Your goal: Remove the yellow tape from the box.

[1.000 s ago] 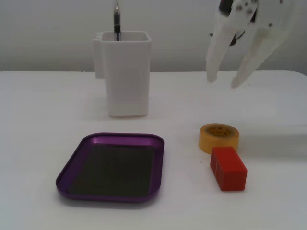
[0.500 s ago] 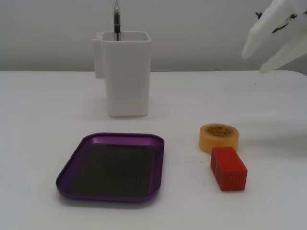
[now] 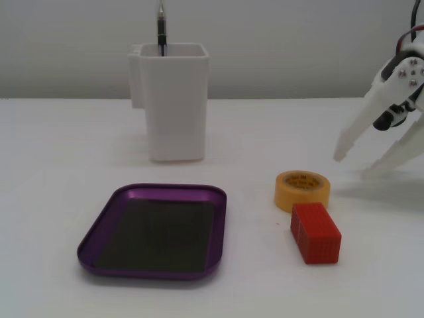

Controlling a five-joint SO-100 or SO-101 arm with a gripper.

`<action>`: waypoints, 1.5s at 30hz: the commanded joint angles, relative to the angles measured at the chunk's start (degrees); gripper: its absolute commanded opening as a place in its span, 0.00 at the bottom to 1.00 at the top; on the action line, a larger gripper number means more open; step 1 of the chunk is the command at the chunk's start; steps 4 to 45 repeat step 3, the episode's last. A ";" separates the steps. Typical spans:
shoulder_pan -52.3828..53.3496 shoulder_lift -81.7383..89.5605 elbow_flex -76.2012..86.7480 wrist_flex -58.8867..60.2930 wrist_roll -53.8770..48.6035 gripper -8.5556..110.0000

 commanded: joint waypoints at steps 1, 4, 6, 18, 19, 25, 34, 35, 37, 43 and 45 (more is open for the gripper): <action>-0.09 2.99 1.76 -0.26 0.79 0.15; -0.09 2.99 3.43 -0.26 0.79 0.14; -0.09 2.99 3.43 -0.26 0.79 0.14; -0.09 2.99 3.43 -0.26 0.79 0.14; -0.09 2.99 3.43 -0.26 0.79 0.14; -0.09 2.99 3.43 -0.26 0.79 0.14; -0.09 2.99 3.43 -0.26 0.79 0.14; -0.09 2.99 3.43 -0.26 0.79 0.14; -0.09 2.99 3.43 -0.26 0.79 0.14; -0.09 2.99 3.43 -0.26 0.79 0.14; -0.09 2.99 3.43 -0.26 0.79 0.14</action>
